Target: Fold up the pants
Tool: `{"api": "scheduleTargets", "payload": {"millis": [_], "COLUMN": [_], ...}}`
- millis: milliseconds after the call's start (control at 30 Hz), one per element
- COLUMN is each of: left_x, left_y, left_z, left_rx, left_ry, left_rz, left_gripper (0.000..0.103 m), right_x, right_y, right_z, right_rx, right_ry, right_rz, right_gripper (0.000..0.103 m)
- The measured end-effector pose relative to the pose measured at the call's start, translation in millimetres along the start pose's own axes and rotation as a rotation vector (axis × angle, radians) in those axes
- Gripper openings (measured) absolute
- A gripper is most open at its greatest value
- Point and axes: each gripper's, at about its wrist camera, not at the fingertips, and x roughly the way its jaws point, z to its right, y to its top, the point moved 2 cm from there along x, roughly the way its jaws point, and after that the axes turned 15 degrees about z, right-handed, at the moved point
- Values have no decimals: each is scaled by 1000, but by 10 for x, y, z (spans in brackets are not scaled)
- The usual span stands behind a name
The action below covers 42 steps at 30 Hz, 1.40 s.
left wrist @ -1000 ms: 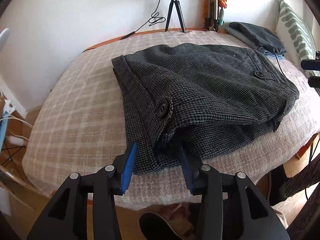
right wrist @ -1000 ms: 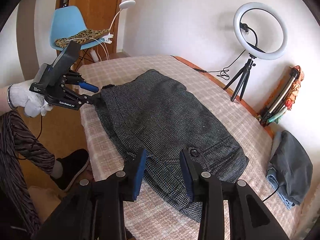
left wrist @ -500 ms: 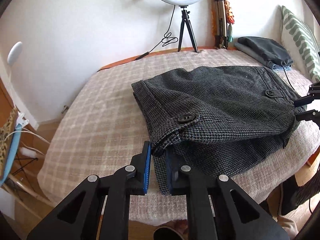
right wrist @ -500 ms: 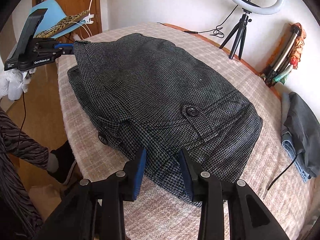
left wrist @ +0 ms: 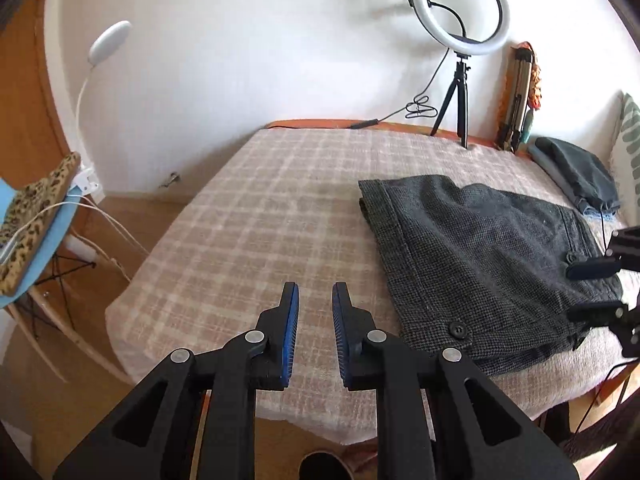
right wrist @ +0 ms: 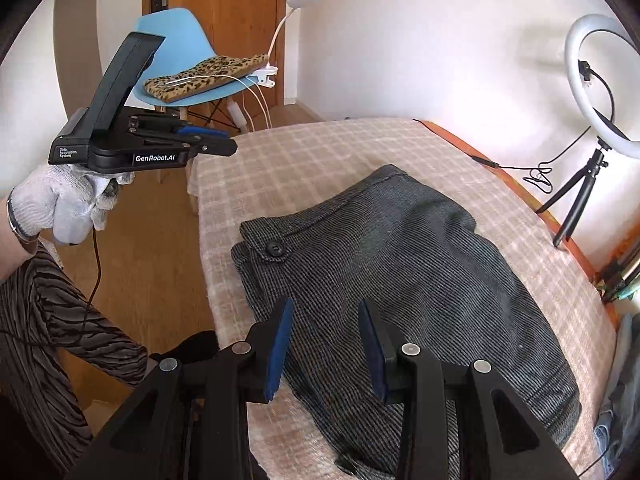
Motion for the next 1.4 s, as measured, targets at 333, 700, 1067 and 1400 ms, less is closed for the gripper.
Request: {"api": "scheduleTargets", "payload": {"millis": [333,700,1067,1400], "left_x": [2,-53,213,1020], "left_y": [122,194,333,455], "left_z": [-175,-204,236,930], "left_rx": [-71,-108,-58,-54], "left_ry": [-26,-33,-70,-193], "left_rz": [31,57,41,-57], "left_gripper": [16,16,16,16], "right_x": [933,969,600,-671], "right_y": [-18,-13,119,-329], "right_z": [-700,-542,-435,1431], "right_rx": [-122,-45,156,482], "right_ry": [109,91,147,-290], "right_rz": [-82,-96,8,102], "right_gripper": [38,13,27,49]}}
